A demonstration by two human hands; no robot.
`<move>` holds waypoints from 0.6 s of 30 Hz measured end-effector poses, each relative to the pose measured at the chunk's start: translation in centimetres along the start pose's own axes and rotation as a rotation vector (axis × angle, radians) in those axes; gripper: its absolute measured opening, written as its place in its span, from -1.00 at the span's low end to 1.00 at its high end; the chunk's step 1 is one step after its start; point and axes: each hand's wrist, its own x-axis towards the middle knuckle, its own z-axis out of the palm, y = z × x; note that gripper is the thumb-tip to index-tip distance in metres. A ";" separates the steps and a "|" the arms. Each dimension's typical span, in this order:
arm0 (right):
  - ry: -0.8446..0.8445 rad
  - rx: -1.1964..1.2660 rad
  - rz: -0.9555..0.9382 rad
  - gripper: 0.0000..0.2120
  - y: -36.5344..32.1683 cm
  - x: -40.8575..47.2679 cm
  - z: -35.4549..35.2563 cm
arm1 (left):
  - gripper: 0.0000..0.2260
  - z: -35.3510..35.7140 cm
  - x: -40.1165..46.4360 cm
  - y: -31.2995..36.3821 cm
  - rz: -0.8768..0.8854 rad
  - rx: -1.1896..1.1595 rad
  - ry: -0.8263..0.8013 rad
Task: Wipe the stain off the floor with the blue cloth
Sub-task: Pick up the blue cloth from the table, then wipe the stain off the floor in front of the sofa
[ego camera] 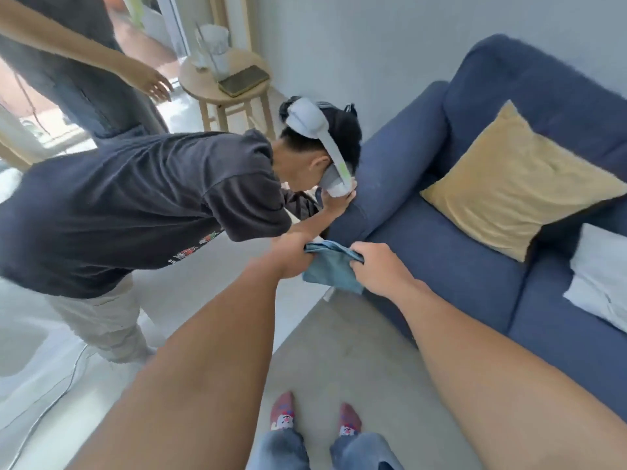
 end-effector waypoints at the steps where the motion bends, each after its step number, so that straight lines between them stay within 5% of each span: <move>1: 0.041 0.011 0.028 -0.91 0.7 -0.9 -1.9 | -0.81 -0.6 0.9 2.3 0.052 0.024 -0.017; 10: 0.381 0.175 0.339 -0.89 8.4 -10.0 -14.0 | -0.82 -0.9 3.9 22.0 0.454 0.046 -0.174; 18: 0.617 0.286 0.523 -0.87 13.4 -18.8 -19.8 | -0.81 2.8 1.5 32.4 0.593 -0.064 -0.279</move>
